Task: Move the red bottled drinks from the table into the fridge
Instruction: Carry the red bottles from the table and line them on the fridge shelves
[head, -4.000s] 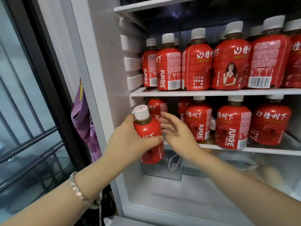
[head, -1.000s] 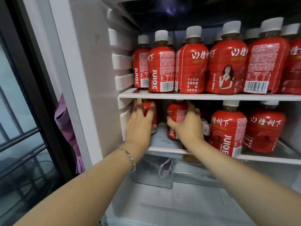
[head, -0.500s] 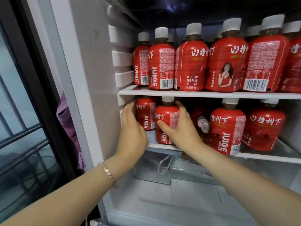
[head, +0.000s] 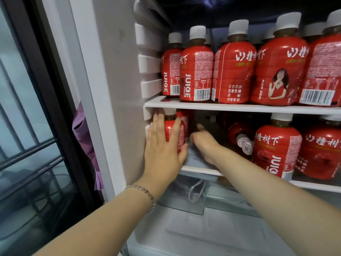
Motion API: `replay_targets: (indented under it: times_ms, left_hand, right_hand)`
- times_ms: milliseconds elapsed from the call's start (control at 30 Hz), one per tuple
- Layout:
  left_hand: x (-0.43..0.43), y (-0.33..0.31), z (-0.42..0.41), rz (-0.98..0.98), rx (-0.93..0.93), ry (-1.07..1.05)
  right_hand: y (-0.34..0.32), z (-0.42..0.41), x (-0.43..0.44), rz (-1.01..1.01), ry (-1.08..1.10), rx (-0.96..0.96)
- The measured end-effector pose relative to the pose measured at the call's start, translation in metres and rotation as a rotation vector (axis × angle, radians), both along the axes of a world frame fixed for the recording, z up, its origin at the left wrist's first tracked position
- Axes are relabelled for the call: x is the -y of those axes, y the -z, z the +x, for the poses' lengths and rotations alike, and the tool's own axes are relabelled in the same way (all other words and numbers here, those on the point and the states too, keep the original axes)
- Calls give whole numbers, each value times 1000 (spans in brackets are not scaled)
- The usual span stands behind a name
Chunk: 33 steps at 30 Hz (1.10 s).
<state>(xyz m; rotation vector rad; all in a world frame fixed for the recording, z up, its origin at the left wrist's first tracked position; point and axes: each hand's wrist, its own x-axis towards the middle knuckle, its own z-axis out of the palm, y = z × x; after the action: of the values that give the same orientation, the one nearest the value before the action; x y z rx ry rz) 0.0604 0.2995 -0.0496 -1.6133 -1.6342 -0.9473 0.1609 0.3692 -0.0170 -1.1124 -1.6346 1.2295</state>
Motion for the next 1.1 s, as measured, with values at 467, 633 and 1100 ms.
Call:
replay_targets:
  times_ms: [467, 633, 1100]
  left_hand:
    - [-10, 4, -4, 97, -100, -68]
    - [-8, 1, -3, 93, -115, -89]
    - [-1, -8, 2, -10, -85, -57]
  right_hand:
    - [-5, 4, -18, 86, -163, 284]
    - [-8, 17, 29, 506, 43, 556]
    - [-11, 55, 20, 602, 414, 1845]
